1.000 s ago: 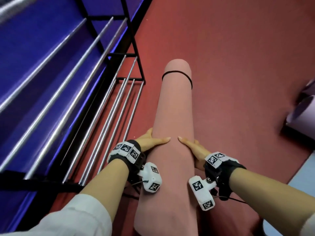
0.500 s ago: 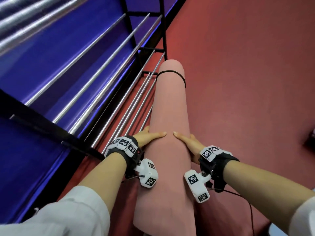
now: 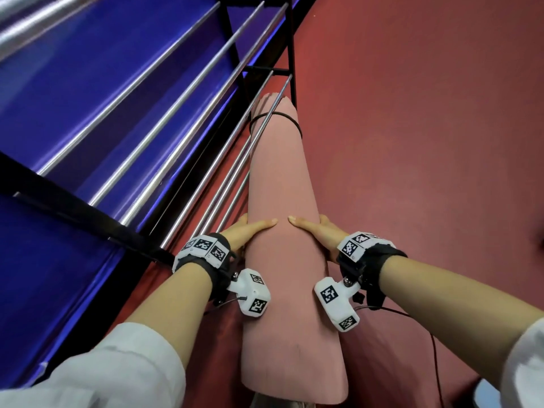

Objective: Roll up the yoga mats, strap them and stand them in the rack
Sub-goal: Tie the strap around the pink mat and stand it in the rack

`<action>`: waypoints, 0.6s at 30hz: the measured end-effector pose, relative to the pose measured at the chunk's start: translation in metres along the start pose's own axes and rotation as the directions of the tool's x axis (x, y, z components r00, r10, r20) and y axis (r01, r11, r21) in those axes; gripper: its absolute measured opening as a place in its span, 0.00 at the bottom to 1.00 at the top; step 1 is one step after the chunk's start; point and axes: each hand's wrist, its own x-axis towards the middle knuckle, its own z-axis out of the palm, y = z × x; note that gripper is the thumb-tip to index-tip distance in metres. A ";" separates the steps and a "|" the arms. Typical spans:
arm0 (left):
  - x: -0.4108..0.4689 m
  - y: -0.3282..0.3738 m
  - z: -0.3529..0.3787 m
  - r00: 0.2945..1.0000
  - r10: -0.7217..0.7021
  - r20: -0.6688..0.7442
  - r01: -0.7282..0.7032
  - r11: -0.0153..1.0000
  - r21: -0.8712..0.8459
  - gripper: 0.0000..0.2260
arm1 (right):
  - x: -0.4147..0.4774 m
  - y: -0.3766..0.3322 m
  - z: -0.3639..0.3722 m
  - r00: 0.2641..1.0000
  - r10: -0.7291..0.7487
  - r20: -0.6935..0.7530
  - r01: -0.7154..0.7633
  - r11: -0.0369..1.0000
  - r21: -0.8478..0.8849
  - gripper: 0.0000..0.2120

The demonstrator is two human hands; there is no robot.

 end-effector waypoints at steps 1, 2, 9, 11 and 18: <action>0.001 0.000 -0.002 1.000 0.003 -0.003 -0.003 1.000 0.012 0.40 | -0.001 -0.002 0.003 1.000 0.002 0.003 -0.002 1.000 0.006 0.48; 0.004 0.003 -0.005 1.000 0.008 -0.013 -0.007 1.000 0.022 0.37 | 0.000 -0.006 0.005 1.000 0.002 0.007 -0.002 1.000 0.022 0.42; 0.019 0.009 -0.020 0.991 0.033 -0.127 -0.006 0.978 0.206 0.51 | 0.027 -0.019 0.012 0.998 -0.041 -0.051 0.041 0.999 0.009 0.54; 0.010 0.019 -0.019 0.989 0.044 -0.143 -0.006 0.966 0.257 0.46 | 0.034 -0.023 0.018 0.998 -0.028 -0.062 0.029 0.999 0.017 0.55; 0.018 0.023 -0.028 0.981 0.070 -0.178 0.025 0.876 0.482 0.46 | 0.055 -0.027 0.032 0.996 -0.025 -0.081 0.028 0.999 0.040 0.53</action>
